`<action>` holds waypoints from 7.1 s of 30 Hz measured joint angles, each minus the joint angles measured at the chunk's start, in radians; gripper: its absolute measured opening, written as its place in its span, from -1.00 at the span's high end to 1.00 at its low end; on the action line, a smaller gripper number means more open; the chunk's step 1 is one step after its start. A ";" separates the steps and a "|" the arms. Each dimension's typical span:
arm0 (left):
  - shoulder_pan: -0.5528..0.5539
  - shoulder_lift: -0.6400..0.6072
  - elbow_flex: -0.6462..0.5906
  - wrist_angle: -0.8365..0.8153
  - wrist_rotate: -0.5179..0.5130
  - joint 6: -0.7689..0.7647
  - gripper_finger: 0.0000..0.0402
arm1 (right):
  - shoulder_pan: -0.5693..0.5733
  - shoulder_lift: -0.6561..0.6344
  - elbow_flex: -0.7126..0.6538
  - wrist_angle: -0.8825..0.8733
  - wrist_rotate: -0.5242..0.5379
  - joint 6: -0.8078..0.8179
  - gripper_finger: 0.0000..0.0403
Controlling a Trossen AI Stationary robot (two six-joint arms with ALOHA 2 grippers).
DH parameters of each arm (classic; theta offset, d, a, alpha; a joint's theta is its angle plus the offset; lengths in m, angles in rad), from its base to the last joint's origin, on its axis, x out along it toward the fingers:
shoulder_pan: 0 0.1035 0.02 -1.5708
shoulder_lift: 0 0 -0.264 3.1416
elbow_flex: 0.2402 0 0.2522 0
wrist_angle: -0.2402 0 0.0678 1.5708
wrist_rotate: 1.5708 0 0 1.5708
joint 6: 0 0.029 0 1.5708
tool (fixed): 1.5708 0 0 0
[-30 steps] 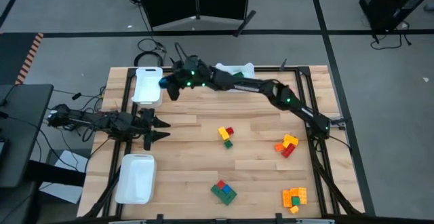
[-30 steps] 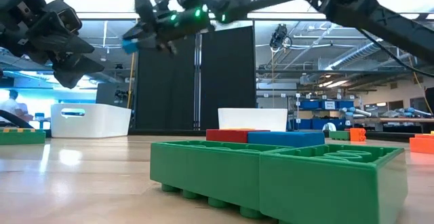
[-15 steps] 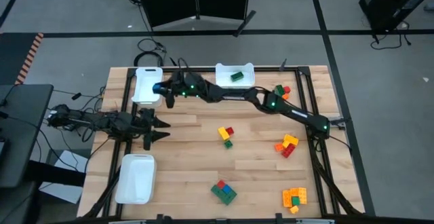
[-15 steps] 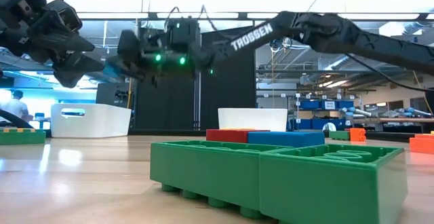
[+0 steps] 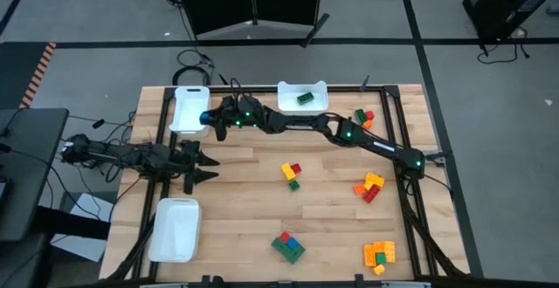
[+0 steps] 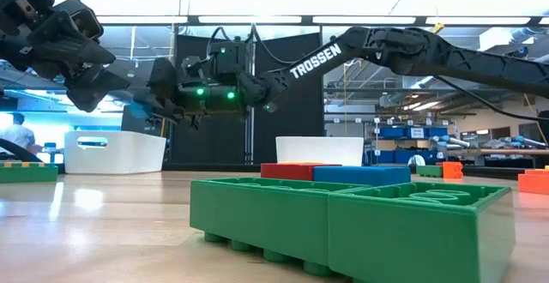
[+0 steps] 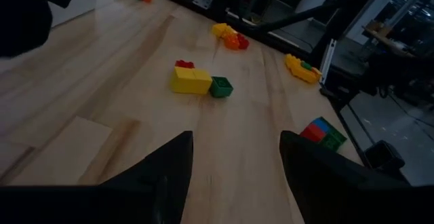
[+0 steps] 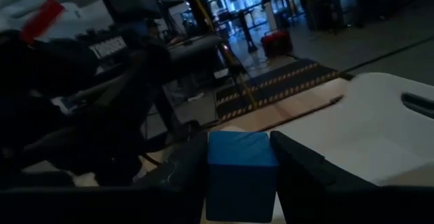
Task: Sort blocks by size
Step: Put the blue block into the top left white bin
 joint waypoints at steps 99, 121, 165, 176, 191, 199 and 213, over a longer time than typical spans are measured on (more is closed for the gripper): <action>0.103 0.943 0.195 1.033 -0.303 0.969 -0.14 | 0.060 -0.961 -1.188 0.054 -0.083 0.409 0.26; 0.161 1.079 0.310 0.998 -0.270 0.973 0.17 | 0.056 -0.960 -1.188 0.050 -0.143 0.393 0.26; 0.212 0.873 0.306 0.450 -0.457 0.584 0.27 | 0.012 -1.109 -1.188 -0.677 0.042 0.204 -0.11; 0.412 0.781 0.397 -0.045 -0.543 0.174 0.27 | 0.116 -1.339 -1.188 -1.234 0.411 0.190 0.06; 0.977 0.891 0.651 -0.473 -0.254 -0.031 0.27 | 0.188 -1.356 -1.306 -1.330 0.451 0.221 0.07; 1.157 1.000 0.674 -0.465 -0.078 -0.062 0.27 | 0.233 -1.358 -1.449 -1.211 0.391 0.332 0.07; 1.288 1.375 0.903 -0.607 0.061 -0.107 0.27 | 0.281 -1.359 -1.474 -1.010 0.367 0.349 0.07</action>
